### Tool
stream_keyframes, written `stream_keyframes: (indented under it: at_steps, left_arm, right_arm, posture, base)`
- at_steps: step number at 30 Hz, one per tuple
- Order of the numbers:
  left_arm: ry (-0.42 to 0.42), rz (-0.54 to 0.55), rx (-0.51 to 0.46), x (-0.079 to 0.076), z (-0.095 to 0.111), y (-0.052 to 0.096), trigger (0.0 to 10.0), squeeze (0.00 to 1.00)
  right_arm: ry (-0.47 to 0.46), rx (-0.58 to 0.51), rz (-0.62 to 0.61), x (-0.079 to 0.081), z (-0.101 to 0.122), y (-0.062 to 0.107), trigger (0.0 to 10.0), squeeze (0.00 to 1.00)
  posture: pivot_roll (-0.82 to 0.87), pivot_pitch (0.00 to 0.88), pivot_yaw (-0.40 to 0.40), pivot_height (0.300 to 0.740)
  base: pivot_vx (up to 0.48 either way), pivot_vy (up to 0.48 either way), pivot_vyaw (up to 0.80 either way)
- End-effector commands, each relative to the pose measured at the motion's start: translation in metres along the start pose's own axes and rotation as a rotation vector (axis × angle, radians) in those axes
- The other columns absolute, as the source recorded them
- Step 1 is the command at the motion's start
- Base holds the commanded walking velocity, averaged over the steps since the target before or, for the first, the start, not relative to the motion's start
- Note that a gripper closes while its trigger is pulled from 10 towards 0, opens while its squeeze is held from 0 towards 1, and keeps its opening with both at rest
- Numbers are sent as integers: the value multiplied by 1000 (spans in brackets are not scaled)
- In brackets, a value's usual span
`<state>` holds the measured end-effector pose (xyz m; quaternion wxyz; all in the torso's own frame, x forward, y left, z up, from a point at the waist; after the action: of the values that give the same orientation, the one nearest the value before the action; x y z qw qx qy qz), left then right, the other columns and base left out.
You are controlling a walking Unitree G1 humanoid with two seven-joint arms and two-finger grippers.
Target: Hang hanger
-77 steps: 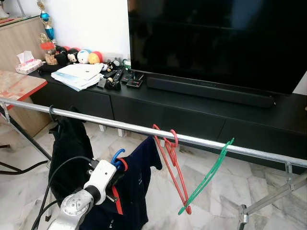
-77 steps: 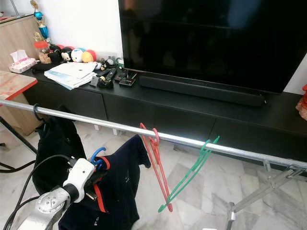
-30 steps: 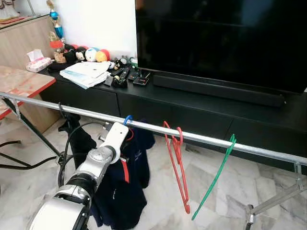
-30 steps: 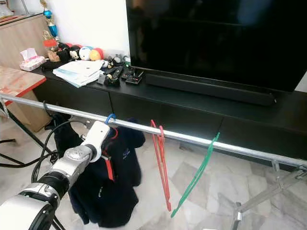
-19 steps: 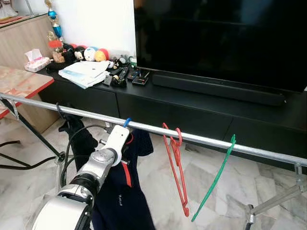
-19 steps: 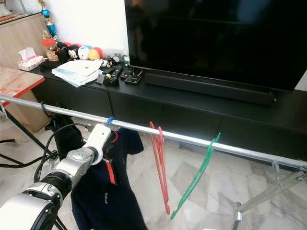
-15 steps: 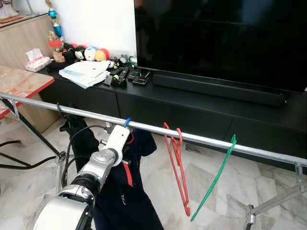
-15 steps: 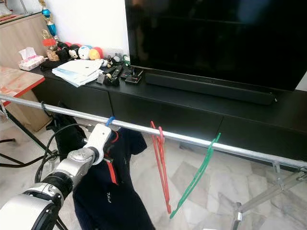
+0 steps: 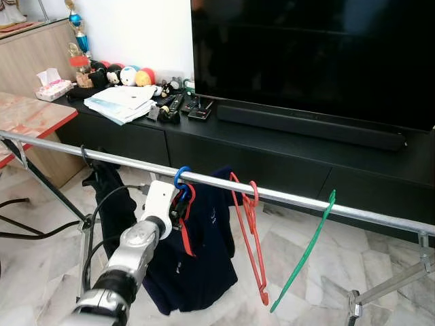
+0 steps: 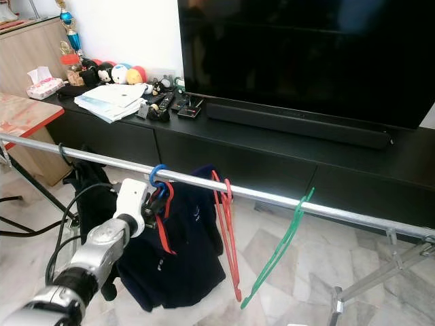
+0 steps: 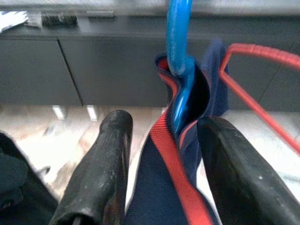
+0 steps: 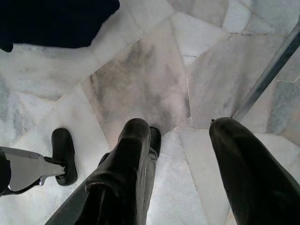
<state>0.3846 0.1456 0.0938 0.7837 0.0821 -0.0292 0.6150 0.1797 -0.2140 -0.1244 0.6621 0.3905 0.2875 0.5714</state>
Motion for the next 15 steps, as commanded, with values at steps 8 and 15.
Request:
stream_keyframes:
  at_steps: [8,15]
  left_arm:
    - [-47,113,9,26,-30,66,10000,0]
    - [-87,90,380,37,-121,131,10000,0]
  right_arm:
    - [-12,13,6,2,-5,0,10000,0]
    - [-9,18,12,5,-6,0,10000,0]
  posture:
    - [48,28,33,740]
    - [60,12,37,740]
  base:
    - [0,0,0]
    - [0,0,0]
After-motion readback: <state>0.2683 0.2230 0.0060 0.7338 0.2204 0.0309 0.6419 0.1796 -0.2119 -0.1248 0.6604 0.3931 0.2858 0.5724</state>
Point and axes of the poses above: a point about 5 cm out from each wrist's last joint towards the gripper, its own y axis pointing back from the gripper into the wrist, its own z axis along the axis of the wrist's last joint, x = y × z, the point moved 4 cm from there along -y, pointing out of the wrist towards the gripper, and after that the axes turned 9 degrees about -y, right-handed, at the moved point
